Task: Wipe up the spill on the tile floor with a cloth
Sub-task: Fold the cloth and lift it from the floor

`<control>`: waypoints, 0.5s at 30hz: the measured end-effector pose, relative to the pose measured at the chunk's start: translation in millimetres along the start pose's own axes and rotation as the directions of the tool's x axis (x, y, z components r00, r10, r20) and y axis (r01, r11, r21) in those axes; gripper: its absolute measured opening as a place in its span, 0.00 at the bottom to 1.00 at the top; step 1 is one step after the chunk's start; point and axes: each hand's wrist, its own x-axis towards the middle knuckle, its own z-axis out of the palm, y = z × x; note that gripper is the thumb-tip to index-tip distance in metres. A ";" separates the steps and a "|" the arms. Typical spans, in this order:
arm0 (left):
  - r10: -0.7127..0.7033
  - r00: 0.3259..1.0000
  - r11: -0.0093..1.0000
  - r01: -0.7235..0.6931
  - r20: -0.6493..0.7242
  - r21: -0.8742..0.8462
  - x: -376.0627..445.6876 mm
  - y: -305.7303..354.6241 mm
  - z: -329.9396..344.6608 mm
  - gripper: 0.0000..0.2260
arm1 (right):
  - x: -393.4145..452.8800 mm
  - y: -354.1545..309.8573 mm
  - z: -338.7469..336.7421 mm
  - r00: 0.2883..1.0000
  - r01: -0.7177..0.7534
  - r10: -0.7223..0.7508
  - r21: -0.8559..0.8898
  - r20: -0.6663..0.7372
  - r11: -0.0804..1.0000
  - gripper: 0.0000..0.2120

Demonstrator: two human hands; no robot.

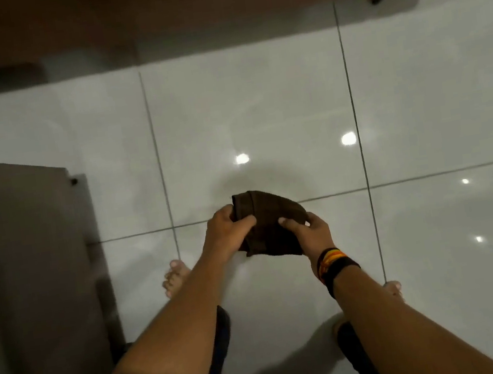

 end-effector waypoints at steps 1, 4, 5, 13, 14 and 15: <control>0.007 1.000 1.000 -0.007 -0.013 -0.022 -17.1 11.6 -23.5 0.08 | -23.7 -18.2 11.5 0.999 0.026 -0.025 -0.016 0.032 1.000 0.15; 0.046 0.996 0.994 -0.053 -0.076 -0.095 -71.1 45.8 -96.3 0.10 | -91.6 -68.5 51.0 0.986 0.103 -0.089 -0.092 0.143 0.990 0.18; 0.060 0.993 0.991 -0.071 -0.103 -0.114 -88.0 53.9 -121.0 0.12 | -113.8 -82.9 66.3 0.975 0.138 -0.113 -0.122 0.190 0.983 0.18; 0.058 0.905 0.948 -0.183 -0.421 -0.261 -195.4 43.6 -316.6 0.13 | -261.0 -127.7 231.5 0.885 0.325 -0.200 -0.249 0.421 0.912 0.16; 0.033 0.894 0.944 -0.174 -0.447 -0.279 -202.5 33.4 -338.4 0.13 | -271.4 -123.5 255.8 0.875 0.345 -0.204 -0.270 0.438 0.899 0.15; 0.012 0.875 0.945 -0.168 -0.485 -0.280 -209.0 21.7 -359.4 0.15 | -280.5 -117.5 280.3 0.867 0.361 -0.203 -0.293 0.455 0.886 0.14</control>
